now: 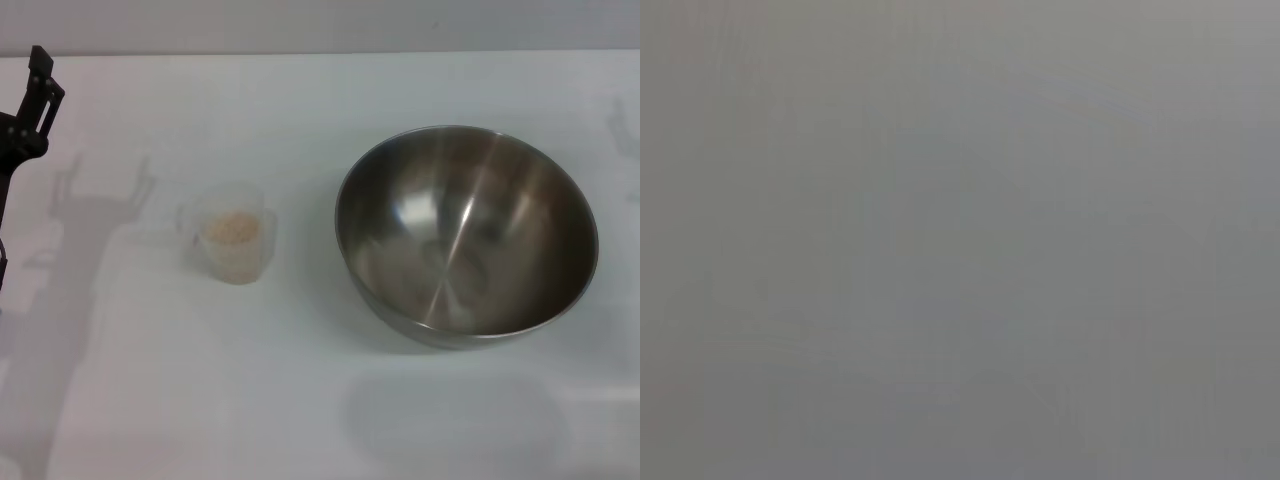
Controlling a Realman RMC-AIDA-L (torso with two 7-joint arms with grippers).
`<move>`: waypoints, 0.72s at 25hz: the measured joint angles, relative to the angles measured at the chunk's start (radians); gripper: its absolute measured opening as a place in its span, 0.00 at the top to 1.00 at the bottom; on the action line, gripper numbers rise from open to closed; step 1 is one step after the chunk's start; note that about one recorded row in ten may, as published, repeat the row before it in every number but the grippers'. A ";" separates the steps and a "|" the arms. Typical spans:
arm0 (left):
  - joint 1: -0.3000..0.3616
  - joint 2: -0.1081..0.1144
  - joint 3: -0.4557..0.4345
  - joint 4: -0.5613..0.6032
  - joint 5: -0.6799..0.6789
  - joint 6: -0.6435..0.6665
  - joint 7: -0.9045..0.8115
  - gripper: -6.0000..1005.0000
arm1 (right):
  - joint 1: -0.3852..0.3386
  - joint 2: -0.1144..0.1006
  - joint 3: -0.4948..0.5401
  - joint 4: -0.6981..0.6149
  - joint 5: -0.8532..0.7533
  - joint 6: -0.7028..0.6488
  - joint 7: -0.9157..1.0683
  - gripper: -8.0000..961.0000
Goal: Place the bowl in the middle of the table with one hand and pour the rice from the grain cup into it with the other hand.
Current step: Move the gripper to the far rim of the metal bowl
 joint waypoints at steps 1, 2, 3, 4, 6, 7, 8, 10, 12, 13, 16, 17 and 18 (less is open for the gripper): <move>0.000 0.001 0.000 0.002 0.001 0.003 0.000 0.14 | -0.003 0.001 -0.002 -0.002 -0.003 0.007 -0.009 0.18; 0.000 0.001 0.000 0.002 0.001 0.003 0.000 0.14 | -0.003 0.001 -0.002 -0.002 -0.003 0.007 -0.009 0.18; 0.000 0.001 0.001 0.004 0.001 0.004 0.001 0.14 | -0.004 0.001 -0.003 -0.007 -0.009 0.018 -0.007 0.18; 0.000 0.002 0.002 0.007 0.001 0.006 0.001 0.14 | -0.005 0.001 -0.004 -0.017 -0.021 0.036 0.002 0.18; -0.001 0.003 0.002 0.018 0.001 0.009 0.002 0.14 | -0.025 -0.002 -0.004 -0.105 -0.089 0.145 0.046 0.18; -0.001 0.003 0.002 0.018 0.001 0.009 0.002 0.14 | -0.025 -0.002 -0.004 -0.105 -0.089 0.145 0.046 0.18; -0.001 0.003 0.003 0.019 0.001 0.009 0.002 0.14 | -0.038 -0.004 -0.001 -0.157 -0.113 0.204 0.055 0.18; 0.000 0.003 0.003 0.022 0.002 0.009 0.002 0.15 | -0.067 -0.006 0.010 -0.274 -0.148 0.330 0.060 0.18; 0.000 0.003 0.003 0.029 0.002 0.009 0.002 0.15 | -0.091 -0.008 0.023 -0.395 -0.174 0.454 0.061 0.18; 0.000 0.003 0.002 0.033 0.001 0.010 0.002 0.15 | -0.108 -0.008 0.030 -0.464 -0.193 0.528 0.063 0.18; 0.000 0.003 -0.002 0.039 0.001 0.020 0.002 0.15 | -0.199 -0.002 0.082 -0.786 -0.295 0.872 0.065 0.18; 0.000 0.003 -0.002 0.039 0.001 0.020 0.002 0.15 | -0.199 -0.002 0.082 -0.786 -0.295 0.872 0.065 0.18; 0.000 0.003 -0.003 0.041 0.001 0.024 0.002 0.15 | -0.216 -0.001 0.093 -0.860 -0.307 0.959 0.065 0.18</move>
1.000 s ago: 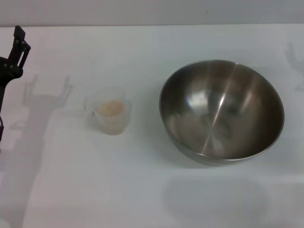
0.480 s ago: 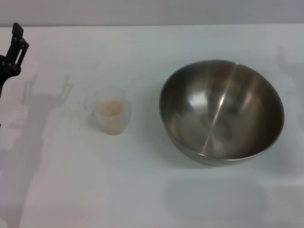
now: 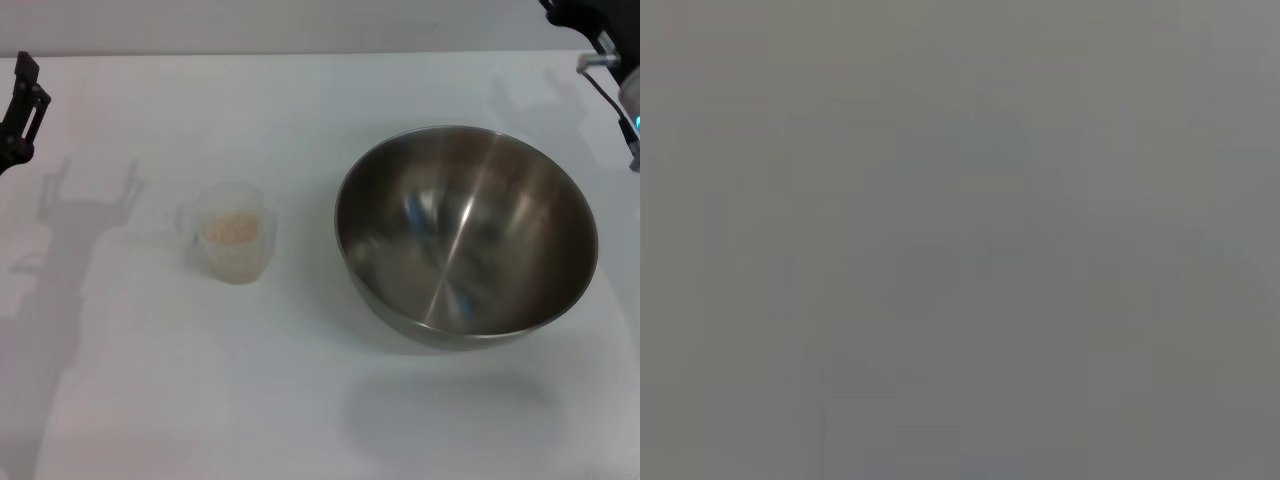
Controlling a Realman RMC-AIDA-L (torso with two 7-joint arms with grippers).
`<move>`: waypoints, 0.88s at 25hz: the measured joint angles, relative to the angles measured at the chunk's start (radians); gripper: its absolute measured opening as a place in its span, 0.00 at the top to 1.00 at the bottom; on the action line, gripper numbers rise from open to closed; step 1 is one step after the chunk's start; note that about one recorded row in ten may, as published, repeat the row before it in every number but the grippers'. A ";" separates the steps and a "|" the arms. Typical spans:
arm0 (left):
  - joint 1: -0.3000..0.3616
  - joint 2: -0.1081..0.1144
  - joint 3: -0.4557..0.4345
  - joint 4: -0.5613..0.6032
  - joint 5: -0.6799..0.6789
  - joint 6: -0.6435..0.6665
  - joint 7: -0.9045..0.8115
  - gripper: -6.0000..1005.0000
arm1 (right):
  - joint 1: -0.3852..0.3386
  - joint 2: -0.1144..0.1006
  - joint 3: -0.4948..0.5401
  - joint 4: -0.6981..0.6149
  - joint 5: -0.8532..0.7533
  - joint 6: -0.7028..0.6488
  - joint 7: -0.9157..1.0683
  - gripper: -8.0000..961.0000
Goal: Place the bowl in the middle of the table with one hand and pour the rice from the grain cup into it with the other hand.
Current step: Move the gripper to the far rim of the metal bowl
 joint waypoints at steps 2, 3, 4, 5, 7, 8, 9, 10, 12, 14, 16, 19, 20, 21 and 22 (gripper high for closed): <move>0.000 0.000 -0.001 0.003 0.000 0.005 0.000 0.15 | -0.020 0.001 0.023 -0.152 -0.005 0.230 0.000 0.18; 0.000 0.000 -0.001 0.004 0.000 0.006 0.000 0.15 | -0.023 -0.001 0.051 -0.294 -0.003 0.466 -0.004 0.18; 0.000 0.000 -0.001 0.004 0.000 0.006 0.000 0.15 | -0.023 -0.001 0.051 -0.294 -0.003 0.466 -0.004 0.18; 0.000 0.000 -0.001 0.005 0.000 0.006 0.000 0.15 | -0.021 -0.002 0.064 -0.349 -0.001 0.569 -0.007 0.18; -0.002 0.000 -0.002 0.006 -0.002 0.007 0.000 0.15 | -0.004 -0.005 0.097 -0.469 0.003 0.812 -0.026 0.18; -0.004 0.000 -0.004 0.010 -0.006 0.007 0.000 0.15 | 0.020 -0.006 0.132 -0.563 0.012 1.027 -0.051 0.18; -0.004 0.000 -0.004 0.010 -0.006 0.007 0.000 0.15 | 0.020 -0.006 0.132 -0.563 0.012 1.027 -0.051 0.18; -0.006 0.000 -0.004 0.012 -0.007 0.007 0.000 0.15 | 0.038 -0.006 0.156 -0.607 0.027 1.133 -0.066 0.18; -0.009 0.000 -0.006 0.015 -0.008 0.008 0.000 0.15 | 0.079 -0.006 0.222 -0.666 0.074 1.339 -0.101 0.18; -0.010 0.000 -0.013 0.016 -0.008 0.010 0.000 0.15 | 0.128 -0.007 0.307 -0.689 0.127 1.518 -0.137 0.18; -0.010 0.000 -0.024 0.016 -0.008 0.010 0.000 0.15 | 0.187 -0.008 0.390 -0.682 0.153 1.676 -0.163 0.18; -0.012 0.000 -0.033 0.016 -0.008 0.012 0.000 0.15 | 0.273 -0.011 0.510 -0.615 0.152 1.858 -0.218 0.18; -0.014 0.000 -0.035 0.016 -0.008 0.012 0.000 0.15 | 0.296 -0.012 0.543 -0.586 0.151 1.894 -0.240 0.18; -0.015 0.000 -0.038 0.016 -0.008 0.012 0.000 0.15 | 0.321 -0.014 0.574 -0.557 0.148 1.933 -0.265 0.18; -0.018 0.000 -0.041 0.016 -0.008 0.013 0.000 0.15 | 0.339 -0.015 0.599 -0.528 0.143 1.961 -0.284 0.18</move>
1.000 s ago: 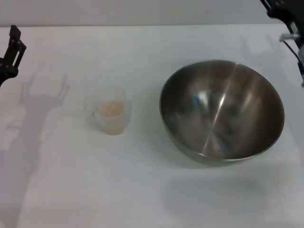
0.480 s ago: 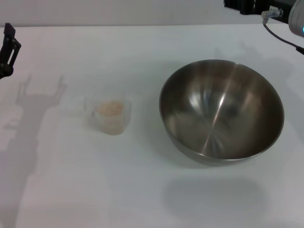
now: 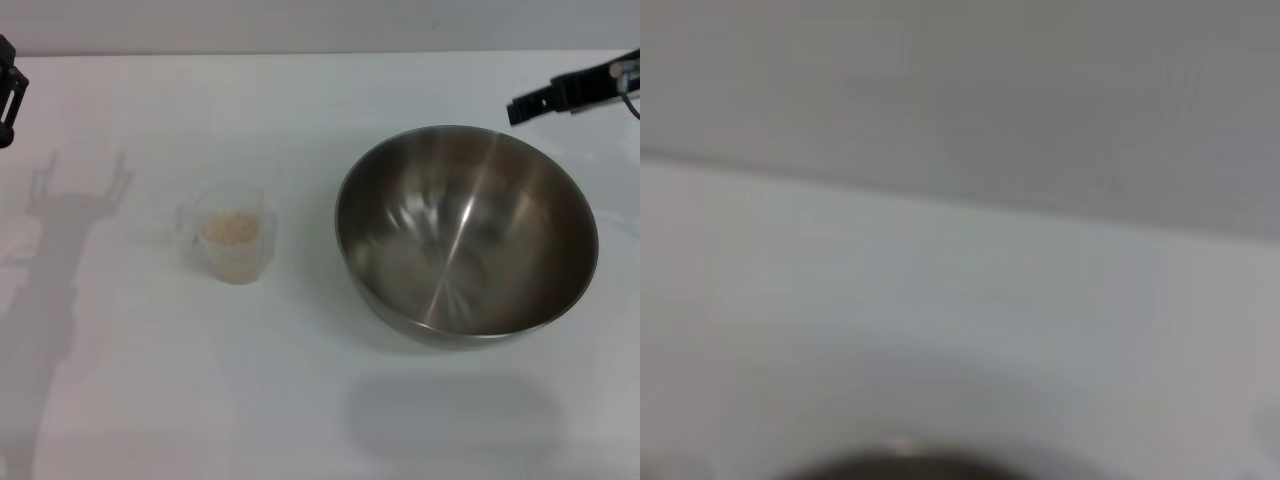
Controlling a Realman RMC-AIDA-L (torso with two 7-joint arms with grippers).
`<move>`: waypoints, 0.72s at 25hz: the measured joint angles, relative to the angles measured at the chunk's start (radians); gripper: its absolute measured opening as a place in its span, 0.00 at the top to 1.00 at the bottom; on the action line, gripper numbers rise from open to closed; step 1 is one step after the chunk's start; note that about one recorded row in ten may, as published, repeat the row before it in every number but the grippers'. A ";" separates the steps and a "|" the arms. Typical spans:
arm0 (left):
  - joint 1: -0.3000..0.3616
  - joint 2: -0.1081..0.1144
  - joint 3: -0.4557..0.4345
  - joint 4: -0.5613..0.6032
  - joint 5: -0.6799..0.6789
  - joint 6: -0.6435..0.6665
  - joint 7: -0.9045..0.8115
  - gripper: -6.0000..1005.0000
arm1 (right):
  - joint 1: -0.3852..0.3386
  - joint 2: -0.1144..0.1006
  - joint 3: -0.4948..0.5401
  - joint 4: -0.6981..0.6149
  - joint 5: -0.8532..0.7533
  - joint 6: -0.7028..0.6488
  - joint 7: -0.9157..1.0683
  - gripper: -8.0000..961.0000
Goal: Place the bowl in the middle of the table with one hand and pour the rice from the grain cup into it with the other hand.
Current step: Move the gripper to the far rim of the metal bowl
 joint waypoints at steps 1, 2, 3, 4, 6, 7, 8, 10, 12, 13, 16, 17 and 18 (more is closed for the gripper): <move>-0.005 0.000 -0.004 0.000 0.000 0.000 0.000 0.15 | 0.031 -0.009 0.041 0.057 -0.016 0.045 -0.030 0.18; -0.005 0.000 -0.004 0.000 0.000 0.000 0.000 0.15 | 0.031 -0.009 0.041 0.057 -0.016 0.045 -0.030 0.18; -0.006 0.000 -0.004 0.000 0.000 0.000 0.000 0.15 | 0.040 -0.015 0.052 0.078 -0.022 0.057 -0.040 0.18; -0.008 0.000 -0.004 0.000 0.000 0.000 0.000 0.15 | 0.046 -0.019 0.060 0.097 -0.025 0.065 -0.047 0.18; -0.013 0.001 -0.004 0.000 0.000 0.001 0.000 0.15 | 0.058 -0.031 0.066 0.147 -0.031 0.072 -0.074 0.18; -0.013 0.001 -0.004 0.000 0.000 0.001 0.000 0.15 | 0.058 -0.031 0.066 0.147 -0.031 0.072 -0.074 0.18; -0.016 0.001 -0.004 0.001 0.000 0.002 0.000 0.15 | 0.063 -0.033 0.067 0.169 -0.031 0.072 -0.084 0.18; -0.018 0.001 -0.004 0.002 0.000 0.002 0.000 0.15 | 0.070 -0.036 0.069 0.208 -0.031 0.065 -0.101 0.18; -0.019 0.001 -0.004 0.003 0.000 0.002 0.000 0.15 | 0.080 -0.036 0.071 0.249 -0.031 0.056 -0.119 0.18; -0.020 0.001 -0.004 0.003 0.000 0.002 0.000 0.15 | 0.085 -0.036 0.071 0.269 -0.031 0.051 -0.126 0.18; -0.023 0.001 -0.005 0.003 0.000 0.001 0.000 0.15 | 0.098 -0.036 0.072 0.336 -0.032 0.025 -0.150 0.18; -0.023 0.001 -0.005 0.003 0.000 0.001 0.000 0.15 | 0.098 -0.036 0.072 0.336 -0.032 0.025 -0.150 0.18; -0.024 0.001 -0.005 0.003 0.000 -0.001 0.000 0.15 | 0.099 -0.035 0.072 0.349 -0.032 0.018 -0.156 0.18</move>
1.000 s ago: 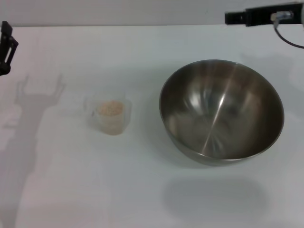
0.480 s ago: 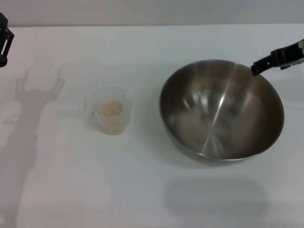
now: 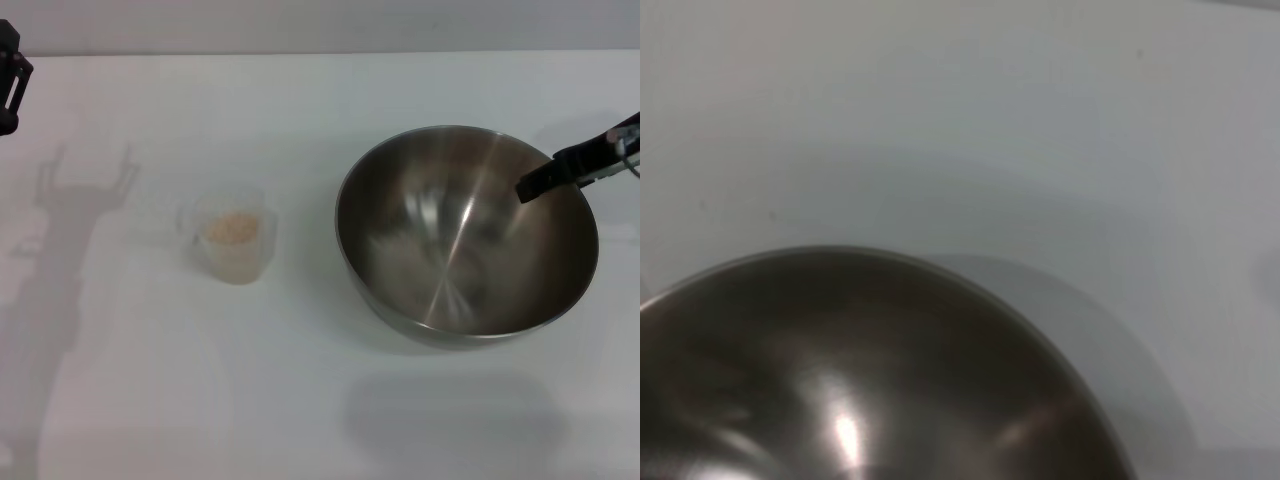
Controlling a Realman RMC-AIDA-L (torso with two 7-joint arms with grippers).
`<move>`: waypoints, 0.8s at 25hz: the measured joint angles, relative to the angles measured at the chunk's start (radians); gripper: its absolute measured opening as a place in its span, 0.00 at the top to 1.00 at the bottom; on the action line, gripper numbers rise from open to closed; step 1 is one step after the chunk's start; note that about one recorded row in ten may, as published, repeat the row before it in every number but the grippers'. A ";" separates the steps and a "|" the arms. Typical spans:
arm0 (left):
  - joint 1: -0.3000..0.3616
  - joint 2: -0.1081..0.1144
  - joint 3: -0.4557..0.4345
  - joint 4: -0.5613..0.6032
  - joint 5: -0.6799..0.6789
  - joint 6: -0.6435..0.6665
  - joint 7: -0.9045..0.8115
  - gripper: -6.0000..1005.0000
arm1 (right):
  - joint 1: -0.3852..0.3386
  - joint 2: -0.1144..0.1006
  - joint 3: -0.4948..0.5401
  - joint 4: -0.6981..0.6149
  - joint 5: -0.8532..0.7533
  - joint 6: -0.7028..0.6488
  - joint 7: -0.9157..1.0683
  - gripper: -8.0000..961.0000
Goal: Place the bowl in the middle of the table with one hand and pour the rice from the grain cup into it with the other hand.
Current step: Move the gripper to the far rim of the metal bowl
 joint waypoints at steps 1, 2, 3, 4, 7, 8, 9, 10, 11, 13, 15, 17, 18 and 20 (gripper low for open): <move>-0.002 0.000 0.000 0.000 0.000 -0.002 0.000 0.15 | 0.001 0.001 0.000 0.015 0.000 -0.008 -0.006 0.18; -0.003 0.000 0.000 0.000 0.000 -0.003 0.000 0.15 | 0.002 0.002 -0.001 0.029 0.000 -0.017 -0.011 0.18; -0.004 0.000 0.000 0.000 0.000 -0.004 0.000 0.15 | 0.003 0.006 -0.005 0.056 0.000 -0.032 -0.020 0.19; -0.004 0.000 0.000 0.000 0.000 -0.004 0.000 0.15 | 0.003 0.006 -0.005 0.056 0.000 -0.032 -0.020 0.19; -0.006 -0.001 0.000 0.000 0.000 -0.004 0.000 0.15 | 0.003 0.010 0.006 0.098 0.003 -0.055 -0.036 0.20; -0.007 -0.001 0.000 0.000 0.000 -0.004 0.000 0.16 | 0.000 0.010 0.011 0.107 0.006 -0.064 -0.046 0.20; -0.007 -0.001 0.000 0.000 0.000 -0.004 0.000 0.16 | 0.000 0.010 0.011 0.107 0.006 -0.064 -0.046 0.23; -0.007 -0.001 0.000 0.000 0.000 -0.004 0.000 0.16 | -0.001 0.010 0.011 0.107 0.006 -0.066 -0.050 0.26; -0.007 -0.001 0.000 0.000 0.000 -0.003 0.000 0.16 | -0.003 0.010 0.012 0.106 0.006 -0.066 -0.053 0.30; -0.007 -0.002 0.000 -0.002 0.000 -0.002 0.000 0.16 | -0.005 0.010 0.012 0.101 0.010 -0.066 -0.059 0.36; -0.007 -0.003 0.000 -0.003 0.000 -0.001 0.000 0.16 | -0.006 0.010 0.013 0.099 0.017 -0.065 -0.064 0.42; -0.007 -0.003 0.000 -0.003 0.000 -0.001 0.000 0.16 | -0.006 0.010 0.013 0.099 0.020 -0.064 -0.065 0.52; -0.007 -0.003 0.000 -0.004 0.000 0.000 0.000 0.16 | -0.005 0.010 0.013 0.097 0.020 -0.063 -0.066 0.57; -0.006 -0.003 0.000 -0.006 0.000 0.000 0.000 0.16 | -0.005 0.010 0.013 0.093 0.020 -0.063 -0.066 0.67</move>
